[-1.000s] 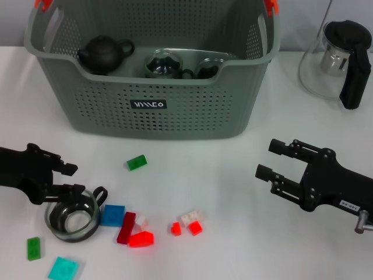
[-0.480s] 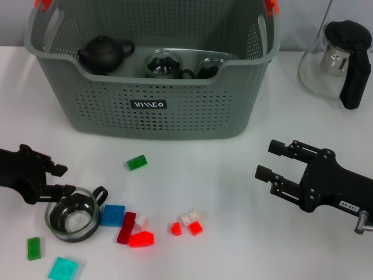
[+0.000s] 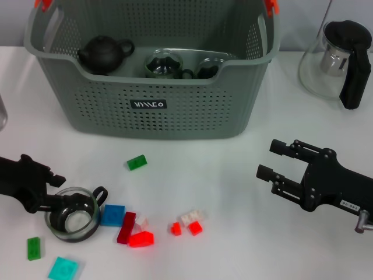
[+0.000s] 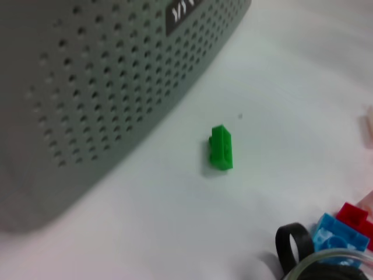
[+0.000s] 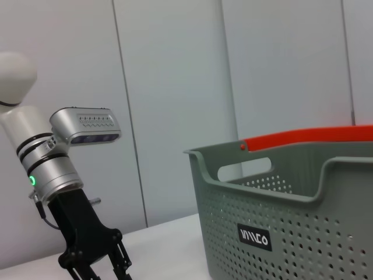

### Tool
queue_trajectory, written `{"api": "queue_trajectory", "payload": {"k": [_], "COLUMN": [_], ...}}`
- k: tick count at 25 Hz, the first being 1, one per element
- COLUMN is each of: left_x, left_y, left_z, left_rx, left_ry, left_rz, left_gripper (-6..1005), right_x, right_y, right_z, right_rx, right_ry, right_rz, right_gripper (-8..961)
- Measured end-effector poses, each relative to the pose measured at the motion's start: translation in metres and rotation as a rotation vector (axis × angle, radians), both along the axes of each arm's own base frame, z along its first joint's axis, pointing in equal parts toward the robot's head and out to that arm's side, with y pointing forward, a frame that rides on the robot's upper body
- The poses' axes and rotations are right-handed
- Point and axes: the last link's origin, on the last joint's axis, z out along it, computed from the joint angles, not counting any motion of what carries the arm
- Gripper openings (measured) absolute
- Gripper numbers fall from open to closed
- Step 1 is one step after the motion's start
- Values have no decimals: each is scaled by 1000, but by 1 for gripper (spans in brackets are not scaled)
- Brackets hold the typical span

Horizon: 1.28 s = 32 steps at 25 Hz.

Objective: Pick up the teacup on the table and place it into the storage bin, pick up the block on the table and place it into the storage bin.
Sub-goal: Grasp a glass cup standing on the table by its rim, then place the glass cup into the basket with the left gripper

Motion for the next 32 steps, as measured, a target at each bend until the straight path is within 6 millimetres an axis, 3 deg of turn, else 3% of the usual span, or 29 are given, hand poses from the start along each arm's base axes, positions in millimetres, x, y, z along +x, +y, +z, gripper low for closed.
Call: {"api": "queue_trajectory", "payload": {"k": [12, 23, 28, 32], "left_x": [-4, -1, 2, 4], "left_y": [5, 11, 13, 14], "left_z": [-6, -6, -6, -6], "left_rx": [13, 27, 22, 21], "left_ry": [30, 31, 34, 30], "left_rz": [25, 59, 50, 46], "left_gripper": [459, 377, 140, 71], "right_x": [1, 1, 1, 1], "right_y": [1, 1, 1, 1], "right_z": [0, 0, 0, 0], "right_rx": [0, -1, -1, -1], "right_ry": [-3, -4, -4, -4], "right_rz": [-5, -10, -10, -10], "right_gripper": [639, 638, 639, 639]}}
